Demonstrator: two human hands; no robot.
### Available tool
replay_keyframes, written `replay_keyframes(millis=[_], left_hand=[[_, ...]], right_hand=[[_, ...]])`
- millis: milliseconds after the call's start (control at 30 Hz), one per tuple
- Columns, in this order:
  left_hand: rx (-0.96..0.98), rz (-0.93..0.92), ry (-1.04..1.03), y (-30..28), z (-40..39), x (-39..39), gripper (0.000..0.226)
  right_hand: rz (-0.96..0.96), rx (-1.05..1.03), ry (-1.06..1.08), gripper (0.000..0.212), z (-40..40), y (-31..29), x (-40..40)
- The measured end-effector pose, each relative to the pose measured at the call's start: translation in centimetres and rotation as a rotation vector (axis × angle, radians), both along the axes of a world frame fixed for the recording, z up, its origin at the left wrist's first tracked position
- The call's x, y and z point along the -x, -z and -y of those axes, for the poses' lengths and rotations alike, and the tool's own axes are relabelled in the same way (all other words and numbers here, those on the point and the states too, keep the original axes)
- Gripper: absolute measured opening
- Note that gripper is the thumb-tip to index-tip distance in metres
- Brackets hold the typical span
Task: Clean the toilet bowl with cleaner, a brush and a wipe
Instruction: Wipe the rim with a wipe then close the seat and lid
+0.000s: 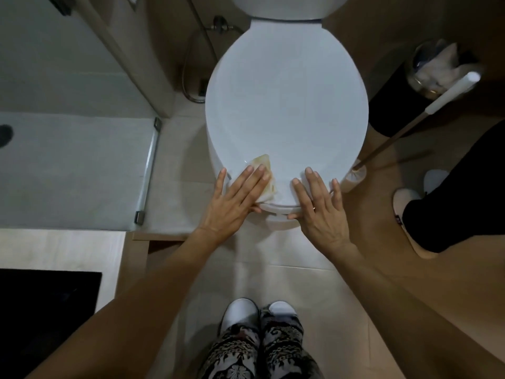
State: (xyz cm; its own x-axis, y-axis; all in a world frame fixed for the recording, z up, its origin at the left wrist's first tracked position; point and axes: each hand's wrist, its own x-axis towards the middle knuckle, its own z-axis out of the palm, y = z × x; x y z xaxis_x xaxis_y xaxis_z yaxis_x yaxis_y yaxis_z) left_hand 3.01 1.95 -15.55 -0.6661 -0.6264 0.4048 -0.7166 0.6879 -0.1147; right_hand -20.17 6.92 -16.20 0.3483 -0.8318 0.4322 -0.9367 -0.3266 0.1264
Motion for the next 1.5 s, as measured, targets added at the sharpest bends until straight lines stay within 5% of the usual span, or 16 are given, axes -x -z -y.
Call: replay_keyframes(millis=[200, 433, 667, 800, 967, 1100, 1267, 1500], left_hand=[[0.009, -0.021, -0.006, 4.0, -0.7, 0.1, 0.084], [0.025, 0.003, -0.019, 5.8, -1.0, 0.1, 0.079], [-0.112, 0.067, -0.034, 3.7, -1.0, 0.0, 0.093], [-0.258, 0.064, -0.088, 0.7, -1.5, 0.3, 0.094], [-0.322, 0.138, -0.153, -5.4, -1.0, 0.6, 0.056], [-0.511, 0.260, -0.235, -11.3, 0.2, 1.0, 0.047], [-0.621, 0.041, -0.393, -16.5, 1.0, 1.0, 0.028], [-0.733, -0.111, -0.583, -24.1, 2.2, 0.9, 0.033]], right_hand=[[0.004, 0.002, 0.008, 0.073, -0.6, 3.9, 0.3], [0.023, -0.040, 0.000, 0.065, -1.0, 5.3, 0.4], [0.062, -0.272, 0.069, 0.060, -0.9, 3.2, 0.7], [0.045, -0.494, 0.121, 0.063, -1.5, 0.2, 0.0], [0.092, -0.778, 0.212, 0.068, -1.5, -5.9, -0.4], [0.063, -0.975, 0.266, 0.064, 0.1, -11.4, 0.1], [0.048, -1.066, 0.314, 0.064, 3.1, -17.8, 0.0], [0.008, -1.080, 0.288, 0.061, 6.9, -26.0, -1.2]])
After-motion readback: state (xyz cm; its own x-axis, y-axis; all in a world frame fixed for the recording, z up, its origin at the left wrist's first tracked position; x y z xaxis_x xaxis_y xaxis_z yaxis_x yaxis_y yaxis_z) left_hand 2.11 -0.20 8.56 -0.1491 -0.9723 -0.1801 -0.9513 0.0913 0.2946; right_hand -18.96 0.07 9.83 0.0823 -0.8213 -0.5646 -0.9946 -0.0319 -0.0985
